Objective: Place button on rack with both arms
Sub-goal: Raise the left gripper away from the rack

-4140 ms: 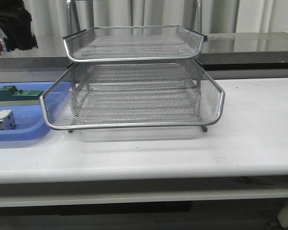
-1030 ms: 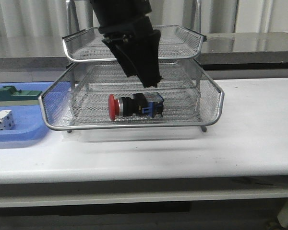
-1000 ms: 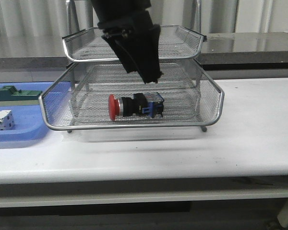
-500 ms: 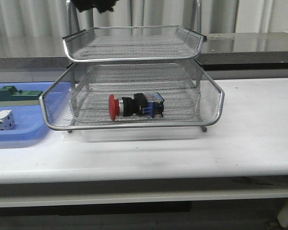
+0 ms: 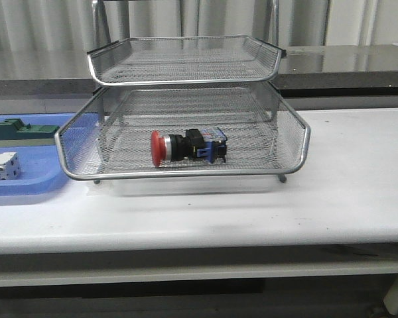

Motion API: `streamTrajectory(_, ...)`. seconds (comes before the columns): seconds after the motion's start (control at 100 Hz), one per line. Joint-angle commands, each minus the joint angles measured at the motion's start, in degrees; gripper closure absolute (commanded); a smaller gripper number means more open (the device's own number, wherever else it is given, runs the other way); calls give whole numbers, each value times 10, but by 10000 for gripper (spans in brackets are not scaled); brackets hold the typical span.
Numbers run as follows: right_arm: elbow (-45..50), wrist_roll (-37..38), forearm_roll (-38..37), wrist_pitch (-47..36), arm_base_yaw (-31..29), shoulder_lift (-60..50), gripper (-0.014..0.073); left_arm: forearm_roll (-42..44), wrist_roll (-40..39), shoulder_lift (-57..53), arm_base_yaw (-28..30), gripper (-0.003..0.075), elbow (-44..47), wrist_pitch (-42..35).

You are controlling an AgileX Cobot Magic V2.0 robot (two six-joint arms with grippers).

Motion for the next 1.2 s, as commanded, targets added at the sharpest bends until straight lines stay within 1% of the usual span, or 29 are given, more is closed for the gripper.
streamTrajectory(0.0,-13,-1,-12,-29,-3,2,660,-37,-6,-59,29,248,29,-73)
streamTrajectory(0.12,-13,-1,-12,-29,-3,2,660,-51,-6,-138,54,248,110,-153)
streamTrajectory(0.38,-13,-1,-12,-29,-3,2,660,-74,-6,-289,55,248,282,-322)
streamTrajectory(0.66,-13,-1,-12,-29,-3,2,660,-101,-6,-433,55,248,450,-442)
streamTrajectory(0.77,-13,-1,-12,-29,-3,2,660,-102,-6,-484,55,248,495,-475)
streamTrajectory(0.89,-13,-1,-12,-29,-3,2,660,-103,-6,-532,55,248,529,-485)
streamTrajectory(1.0,-13,-1,-12,-29,-3,2,660,-118,-6,-554,55,248,539,-488)
streamTrajectory(1.19,-13,-1,-12,-29,-3,2,660,-123,-6,-557,55,248,539,-495)
